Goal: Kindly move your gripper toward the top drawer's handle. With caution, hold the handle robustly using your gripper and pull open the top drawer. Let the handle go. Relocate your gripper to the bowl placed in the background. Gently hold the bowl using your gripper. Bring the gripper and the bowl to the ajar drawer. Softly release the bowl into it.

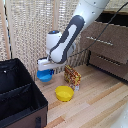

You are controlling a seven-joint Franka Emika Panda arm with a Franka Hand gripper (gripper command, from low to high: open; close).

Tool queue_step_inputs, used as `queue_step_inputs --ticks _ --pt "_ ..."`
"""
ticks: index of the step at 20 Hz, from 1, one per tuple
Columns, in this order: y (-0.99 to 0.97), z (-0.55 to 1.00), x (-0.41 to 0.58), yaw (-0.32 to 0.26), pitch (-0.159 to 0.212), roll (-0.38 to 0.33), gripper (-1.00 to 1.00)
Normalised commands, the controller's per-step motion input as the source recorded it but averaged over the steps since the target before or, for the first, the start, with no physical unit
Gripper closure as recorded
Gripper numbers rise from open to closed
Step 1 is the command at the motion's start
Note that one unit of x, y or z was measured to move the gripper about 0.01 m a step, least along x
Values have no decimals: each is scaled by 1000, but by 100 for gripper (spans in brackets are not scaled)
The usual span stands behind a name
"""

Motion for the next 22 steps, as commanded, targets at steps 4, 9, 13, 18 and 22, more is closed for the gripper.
queue_step_inputs --ticks 4,9,13,18,22 --pt "15 905 259 -231 91 -2 100" --pt "0 708 36 -210 152 0 100" --pt "0 616 0 -190 172 0 100" --pt "34 719 47 -164 155 0 100" --pt "94 960 259 -156 94 -6 100"
